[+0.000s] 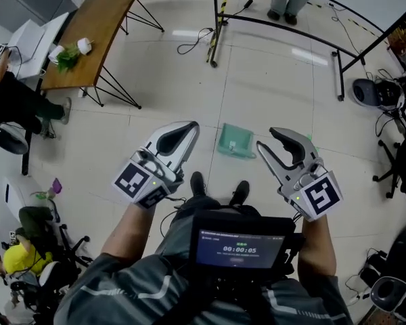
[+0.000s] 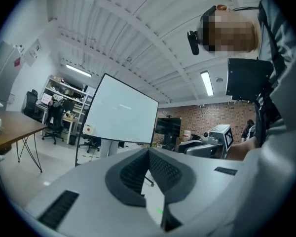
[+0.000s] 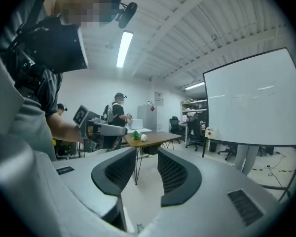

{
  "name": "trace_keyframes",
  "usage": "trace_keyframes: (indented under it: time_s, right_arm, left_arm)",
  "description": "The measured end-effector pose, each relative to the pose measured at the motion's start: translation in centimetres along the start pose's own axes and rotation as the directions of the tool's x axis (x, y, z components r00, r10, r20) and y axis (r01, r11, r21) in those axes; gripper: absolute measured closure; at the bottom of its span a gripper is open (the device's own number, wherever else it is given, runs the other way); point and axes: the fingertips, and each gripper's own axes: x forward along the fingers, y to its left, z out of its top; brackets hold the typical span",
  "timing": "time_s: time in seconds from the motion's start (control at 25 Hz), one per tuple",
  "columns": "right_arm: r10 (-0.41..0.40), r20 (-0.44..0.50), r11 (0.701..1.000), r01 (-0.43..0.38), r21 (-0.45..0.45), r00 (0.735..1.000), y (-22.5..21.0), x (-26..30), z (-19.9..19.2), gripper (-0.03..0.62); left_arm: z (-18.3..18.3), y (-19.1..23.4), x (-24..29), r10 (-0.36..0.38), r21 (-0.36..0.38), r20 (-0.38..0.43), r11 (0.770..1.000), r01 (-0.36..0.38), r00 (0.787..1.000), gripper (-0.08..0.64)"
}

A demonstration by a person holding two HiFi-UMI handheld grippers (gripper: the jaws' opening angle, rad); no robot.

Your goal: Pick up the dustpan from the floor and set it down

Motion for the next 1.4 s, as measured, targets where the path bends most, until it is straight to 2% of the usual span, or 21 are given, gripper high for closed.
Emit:
trace_keyframes:
  time_s: [0.08, 0.2, 0.4, 0.56, 0.68, 0.76, 0.88, 1.0, 1.12, 1.16, 1.24, 1.4]
  right_arm:
    - [0.024, -0.038, 1.000, -0.023, 0.001, 0.999, -0.5, 1.8, -3.2, 0.430]
    - [0.066, -0.135, 0.998, -0.064, 0.020, 0.989, -1.3, 4.7, -10.2, 0.387]
    - [0.109, -0.277, 0.994, -0.098, 0.056, 0.955, -3.1, 10.3, -23.1, 0.344]
    - [0.153, -0.357, 0.988, -0.143, 0.055, 0.921, -4.7, 14.6, -33.7, 0.344]
    - [0.178, -0.409, 0.984, -0.162, 0.072, 0.895, -4.9, 15.6, -40.3, 0.336]
    - [0.195, -0.430, 0.981, -0.183, 0.070, 0.882, -5.4, 15.9, -43.9, 0.305]
    - [0.236, -0.453, 0.971, -0.223, 0.083, 0.860, -5.6, 16.3, -48.3, 0.304]
    - [0.248, -0.467, 0.968, -0.234, 0.090, 0.849, -5.7, 16.6, -51.3, 0.305]
    - [0.249, -0.458, 0.968, -0.231, 0.096, 0.853, -5.3, 16.9, -52.8, 0.305]
    - [0.245, -0.454, 0.969, -0.229, 0.090, 0.857, -5.2, 17.1, -53.1, 0.323]
    - [0.232, -0.451, 0.972, -0.224, 0.071, 0.862, -5.3, 17.3, -53.4, 0.415]
    - [0.232, -0.453, 0.971, -0.230, 0.060, 0.861, -5.3, 17.3, -53.4, 0.423]
  left_arm:
    - [-2.9, 1.7, 1.4, -0.011, -0.021, -0.037, 1.000, 0.011, 0.999, 0.534]
    - [-8.7, 4.1, 3.4, -0.034, -0.061, -0.102, 0.998, 0.028, 0.994, 0.534]
    - [-19.9, 9.1, 5.9, -0.080, -0.124, -0.230, 0.991, 0.052, 0.970, 0.534]
    - [-30.5, 13.0, 7.1, -0.088, -0.170, -0.300, 0.985, 0.038, 0.950, 0.534]
    - [-37.7, 13.5, 7.5, -0.110, -0.216, -0.356, 0.976, 0.033, 0.928, 0.534]
    - [-41.3, 13.4, 8.3, -0.122, -0.237, -0.376, 0.971, 0.032, 0.919, 0.534]
    - [-46.1, 13.5, 9.0, -0.128, -0.250, -0.399, 0.968, 0.026, 0.908, 0.534]
    - [-48.9, 13.7, 9.9, -0.124, -0.251, -0.423, 0.968, 0.015, 0.898, 0.534]
    - [-50.1, 14.1, 9.8, -0.117, -0.259, -0.432, 0.966, 0.001, 0.894, 0.534]
    - [-50.3, 14.3, 9.6, -0.113, -0.258, -0.435, 0.966, -0.003, 0.893, 0.534]
    - [-50.5, 14.5, 9.6, -0.107, -0.254, -0.437, 0.967, -0.009, 0.893, 0.534]
    - [-49.8, 13.9, 9.9, -0.113, -0.247, -0.432, 0.969, 0.003, 0.895, 0.534]
